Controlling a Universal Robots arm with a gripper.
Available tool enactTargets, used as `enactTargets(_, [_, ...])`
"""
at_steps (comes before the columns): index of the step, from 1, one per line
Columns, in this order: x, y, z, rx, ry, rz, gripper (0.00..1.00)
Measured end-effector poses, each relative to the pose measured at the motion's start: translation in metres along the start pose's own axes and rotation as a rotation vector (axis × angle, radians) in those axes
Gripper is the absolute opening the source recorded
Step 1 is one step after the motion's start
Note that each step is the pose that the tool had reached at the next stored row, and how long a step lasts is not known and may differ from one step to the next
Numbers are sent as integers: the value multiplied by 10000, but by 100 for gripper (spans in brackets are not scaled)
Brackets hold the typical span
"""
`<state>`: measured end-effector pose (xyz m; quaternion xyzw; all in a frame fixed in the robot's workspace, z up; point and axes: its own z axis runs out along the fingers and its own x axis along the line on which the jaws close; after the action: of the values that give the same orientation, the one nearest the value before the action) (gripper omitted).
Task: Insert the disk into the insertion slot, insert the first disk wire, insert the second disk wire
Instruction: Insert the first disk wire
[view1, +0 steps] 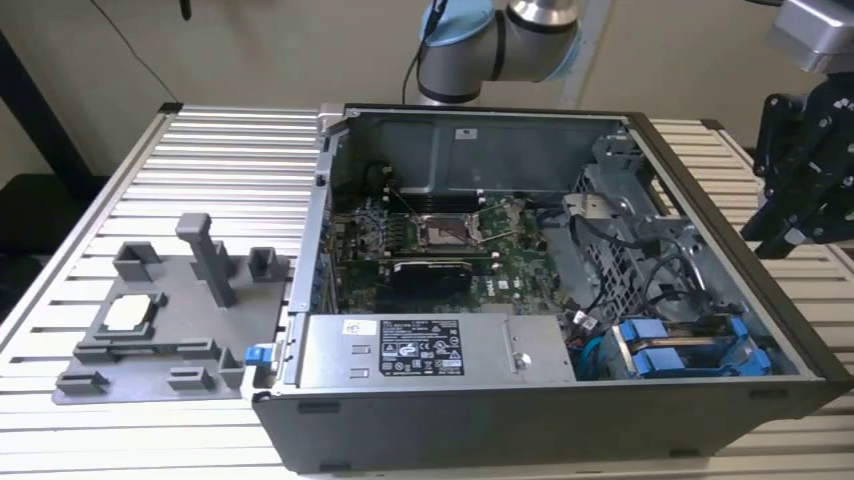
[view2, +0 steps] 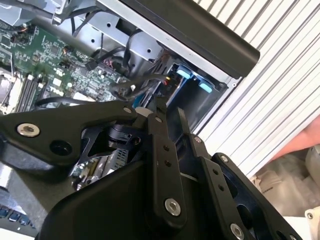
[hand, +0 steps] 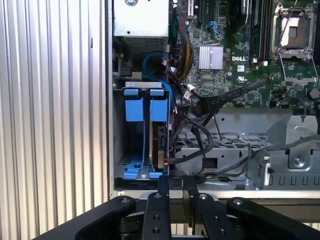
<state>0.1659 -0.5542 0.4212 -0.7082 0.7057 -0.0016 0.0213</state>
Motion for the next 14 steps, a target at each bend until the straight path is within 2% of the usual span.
enactTargets(9, [-146, 2, 5, 0, 0, 0, 26])
enactTargets(14, [-172, 67, 18, 0, 0, 1, 26])
